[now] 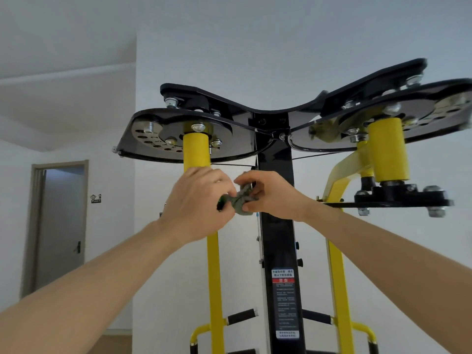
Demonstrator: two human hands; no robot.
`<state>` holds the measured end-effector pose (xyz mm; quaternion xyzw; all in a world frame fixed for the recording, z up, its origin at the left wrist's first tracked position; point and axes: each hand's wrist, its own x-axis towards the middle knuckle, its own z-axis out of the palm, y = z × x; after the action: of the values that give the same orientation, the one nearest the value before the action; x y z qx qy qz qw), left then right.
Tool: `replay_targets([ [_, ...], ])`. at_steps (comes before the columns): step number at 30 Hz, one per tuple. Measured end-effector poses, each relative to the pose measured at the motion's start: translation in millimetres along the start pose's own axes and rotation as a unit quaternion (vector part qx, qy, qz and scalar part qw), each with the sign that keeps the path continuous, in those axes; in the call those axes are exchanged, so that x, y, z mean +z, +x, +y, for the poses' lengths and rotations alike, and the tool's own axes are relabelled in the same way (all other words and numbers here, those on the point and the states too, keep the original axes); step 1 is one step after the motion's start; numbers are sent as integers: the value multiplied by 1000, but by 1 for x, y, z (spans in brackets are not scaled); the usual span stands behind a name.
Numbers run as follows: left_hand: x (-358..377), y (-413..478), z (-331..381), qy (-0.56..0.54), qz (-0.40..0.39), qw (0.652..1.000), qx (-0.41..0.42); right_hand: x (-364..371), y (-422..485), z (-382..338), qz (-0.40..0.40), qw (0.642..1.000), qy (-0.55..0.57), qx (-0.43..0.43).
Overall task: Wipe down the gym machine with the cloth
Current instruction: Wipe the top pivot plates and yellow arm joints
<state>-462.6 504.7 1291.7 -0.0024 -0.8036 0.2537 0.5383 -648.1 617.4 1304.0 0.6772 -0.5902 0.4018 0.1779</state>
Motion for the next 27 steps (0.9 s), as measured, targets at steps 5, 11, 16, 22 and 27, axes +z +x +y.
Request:
replay_targets([
  [5, 12, 28, 11, 70, -128, 989, 13, -3, -1, 6, 19, 1000, 19, 4],
  [11, 17, 62, 12, 77, -293, 953, 9, -14, 2, 19, -8, 991, -131, -9],
  [16, 10, 72, 6, 122, -327, 936, 37, -27, 1, 32, -64, 971, -232, 8],
  [22, 14, 69, 3, 157, -324, 931, 53, -45, -11, 42, -124, 973, -191, 31],
  [27, 12, 74, 3, 92, -318, 943, 17, -42, -2, 28, -69, 991, -110, 33],
])
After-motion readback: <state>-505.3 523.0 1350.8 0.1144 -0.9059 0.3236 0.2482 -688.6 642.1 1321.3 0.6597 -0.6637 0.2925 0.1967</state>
